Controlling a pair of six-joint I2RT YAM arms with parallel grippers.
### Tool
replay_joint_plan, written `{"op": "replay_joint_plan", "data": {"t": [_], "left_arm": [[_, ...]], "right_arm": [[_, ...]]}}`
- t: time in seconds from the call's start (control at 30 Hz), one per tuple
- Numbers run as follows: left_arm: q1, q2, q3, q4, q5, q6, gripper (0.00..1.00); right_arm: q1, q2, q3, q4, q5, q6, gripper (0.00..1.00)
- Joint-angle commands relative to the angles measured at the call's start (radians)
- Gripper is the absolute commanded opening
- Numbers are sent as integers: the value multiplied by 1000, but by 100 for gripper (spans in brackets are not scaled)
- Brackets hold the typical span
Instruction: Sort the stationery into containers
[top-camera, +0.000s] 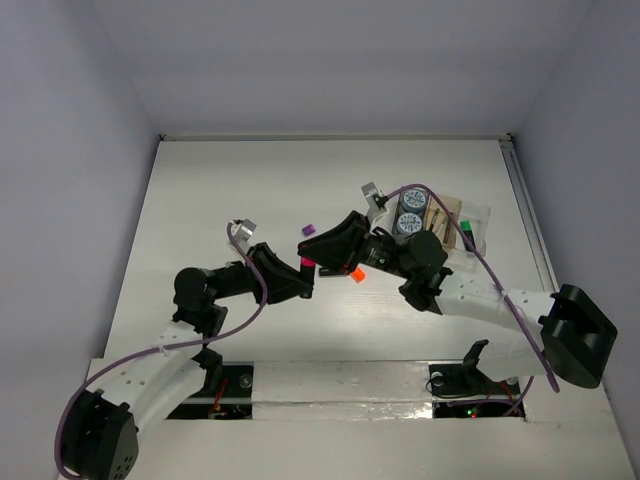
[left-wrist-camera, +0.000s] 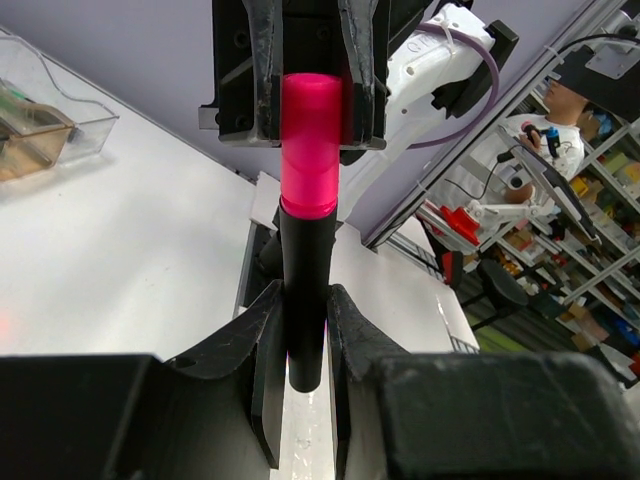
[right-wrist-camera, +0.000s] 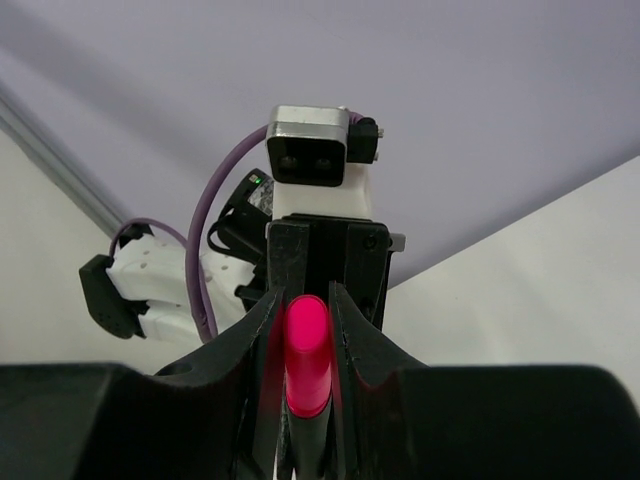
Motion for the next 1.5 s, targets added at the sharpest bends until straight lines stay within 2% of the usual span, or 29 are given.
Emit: {"op": "replay_joint_plan", "data": {"t": [0.0,0.37,0.63,1.0,1.3,1.47], "left_arm": [[41,-14,129,136,-307,23,0],[168,-25,164,150,-230,-25,0],[169,28,137,277,-233,-99,0],[179,23,173,230,-235,-68,0],[212,-21,201,142,-234,-33,0],[212,-14,189,191,-248,-48,0]], "right_arm": [[130,54,-29,-216,-204,-17,0],[162,65,-93,-275,-233,-22,0],[173,96,-98,-246,-229,-19,0],[269,169,-110,-186,-125,-13,0],[269,142,-225,-176,-83,6,0],[269,155,-250,-151,-65,18,0]]}}
